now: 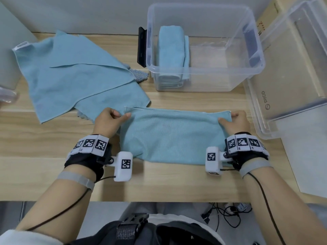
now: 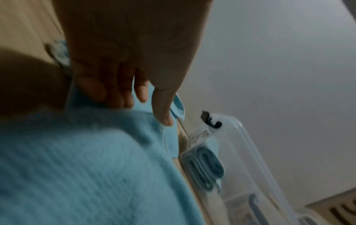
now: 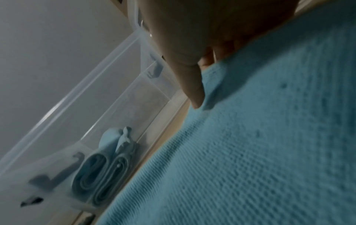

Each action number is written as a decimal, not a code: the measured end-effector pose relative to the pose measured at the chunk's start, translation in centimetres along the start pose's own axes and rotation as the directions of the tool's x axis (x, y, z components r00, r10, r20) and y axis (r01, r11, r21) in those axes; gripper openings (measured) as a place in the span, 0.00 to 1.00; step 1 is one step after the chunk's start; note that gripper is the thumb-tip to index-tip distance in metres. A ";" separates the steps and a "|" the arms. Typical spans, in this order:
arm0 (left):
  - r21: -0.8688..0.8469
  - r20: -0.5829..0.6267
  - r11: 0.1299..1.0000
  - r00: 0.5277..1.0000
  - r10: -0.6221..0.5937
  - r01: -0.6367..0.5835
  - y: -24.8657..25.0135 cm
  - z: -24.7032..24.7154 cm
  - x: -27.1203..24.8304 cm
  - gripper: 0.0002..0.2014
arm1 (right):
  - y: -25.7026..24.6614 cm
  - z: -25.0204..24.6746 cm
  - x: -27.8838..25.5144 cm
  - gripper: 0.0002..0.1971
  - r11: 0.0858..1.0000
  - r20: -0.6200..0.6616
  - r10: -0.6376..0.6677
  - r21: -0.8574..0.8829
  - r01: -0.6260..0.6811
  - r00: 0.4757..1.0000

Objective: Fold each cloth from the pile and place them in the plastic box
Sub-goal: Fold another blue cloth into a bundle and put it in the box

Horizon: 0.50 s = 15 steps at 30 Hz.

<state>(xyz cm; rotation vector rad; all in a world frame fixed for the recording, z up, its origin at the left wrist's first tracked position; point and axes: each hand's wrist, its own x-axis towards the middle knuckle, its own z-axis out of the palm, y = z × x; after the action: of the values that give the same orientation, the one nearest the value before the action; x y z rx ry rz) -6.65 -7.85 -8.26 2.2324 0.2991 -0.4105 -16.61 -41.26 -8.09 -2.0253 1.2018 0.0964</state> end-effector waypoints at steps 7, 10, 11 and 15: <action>0.103 0.496 0.972 0.837 -0.233 0.210 -2.1 -2.3 -3.2 0.13 | 3.2 -2.1 -1.6 0.15 0.994 0.211 0.107 -0.006 -0.108 0.972; 0.100 0.522 0.977 0.826 -0.212 0.188 -2.5 -2.1 -3.8 0.10 | 4.5 -2.6 -2.9 0.14 0.990 0.277 0.139 -0.035 -0.135 0.951; 0.101 0.521 0.979 0.829 -0.205 0.178 -2.5 -2.1 -4.0 0.09 | 5.0 -2.7 -3.2 0.13 0.990 0.299 0.138 -0.053 -0.128 0.944; 0.216 0.522 0.975 0.836 -0.168 0.061 -2.7 -2.3 -4.3 0.10 | 6.7 -3.1 -4.1 0.12 0.975 0.334 0.146 -0.210 -0.077 0.931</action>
<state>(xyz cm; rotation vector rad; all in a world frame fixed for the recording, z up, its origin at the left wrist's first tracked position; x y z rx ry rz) -11.12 -4.70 -7.11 2.1768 0.0922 -1.1497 -24.99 -42.02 -8.00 -1.9938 1.1120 0.6252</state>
